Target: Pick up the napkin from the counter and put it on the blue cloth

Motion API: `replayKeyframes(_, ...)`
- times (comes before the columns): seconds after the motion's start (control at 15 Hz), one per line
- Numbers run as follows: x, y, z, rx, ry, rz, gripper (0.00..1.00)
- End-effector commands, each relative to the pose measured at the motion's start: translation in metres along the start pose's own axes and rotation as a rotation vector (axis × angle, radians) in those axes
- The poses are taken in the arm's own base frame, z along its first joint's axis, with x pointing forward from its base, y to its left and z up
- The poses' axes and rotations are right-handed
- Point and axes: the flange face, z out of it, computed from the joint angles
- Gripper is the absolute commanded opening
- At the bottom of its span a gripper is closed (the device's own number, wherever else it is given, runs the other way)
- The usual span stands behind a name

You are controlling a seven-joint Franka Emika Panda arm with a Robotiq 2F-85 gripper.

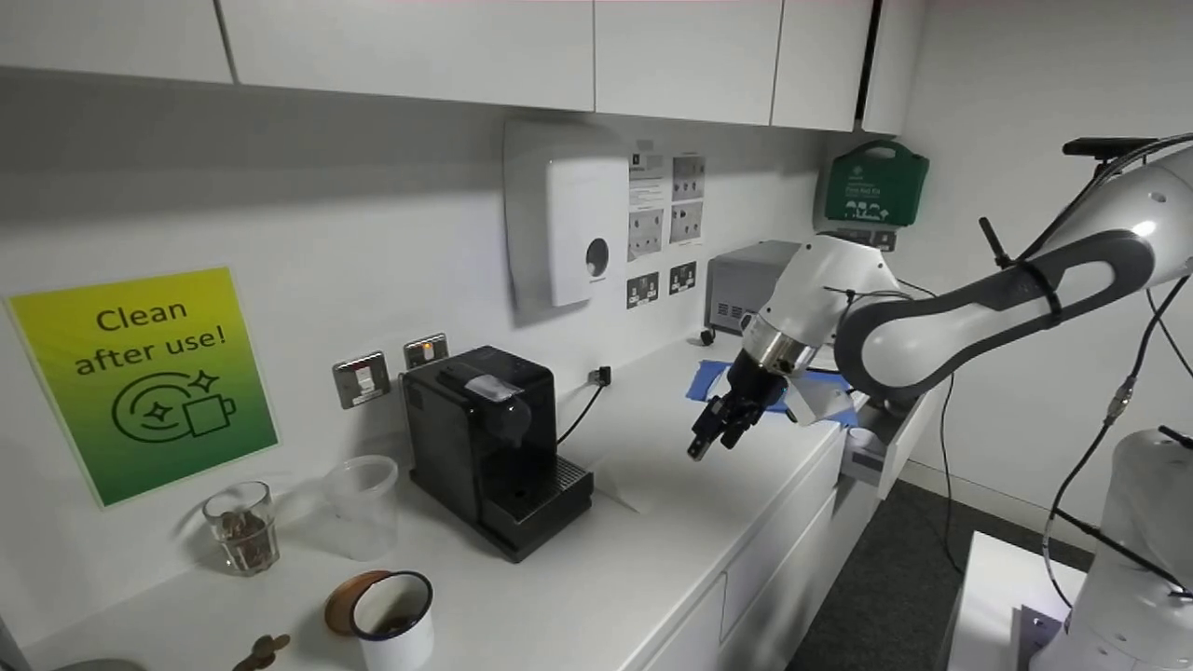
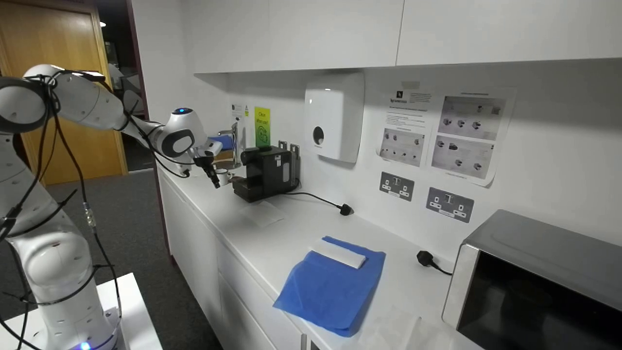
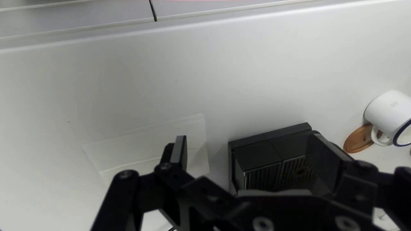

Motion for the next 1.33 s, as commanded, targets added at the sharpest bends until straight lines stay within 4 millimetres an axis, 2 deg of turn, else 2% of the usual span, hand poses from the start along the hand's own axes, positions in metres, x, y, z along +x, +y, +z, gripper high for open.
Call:
replayKeyframes(0.0,0.024,0.013,0.016,-0.007,0.018,-0.023,1.00)
replayKeyframes(0.27,0.042,0.021,0.030,-0.038,0.009,-0.031,1.00)
replayKeyframes(0.87,0.091,0.007,0.060,-0.080,-0.028,-0.058,1.00)
replayKeyframes(1.27,0.122,0.011,0.083,-0.111,-0.112,-0.024,1.00)
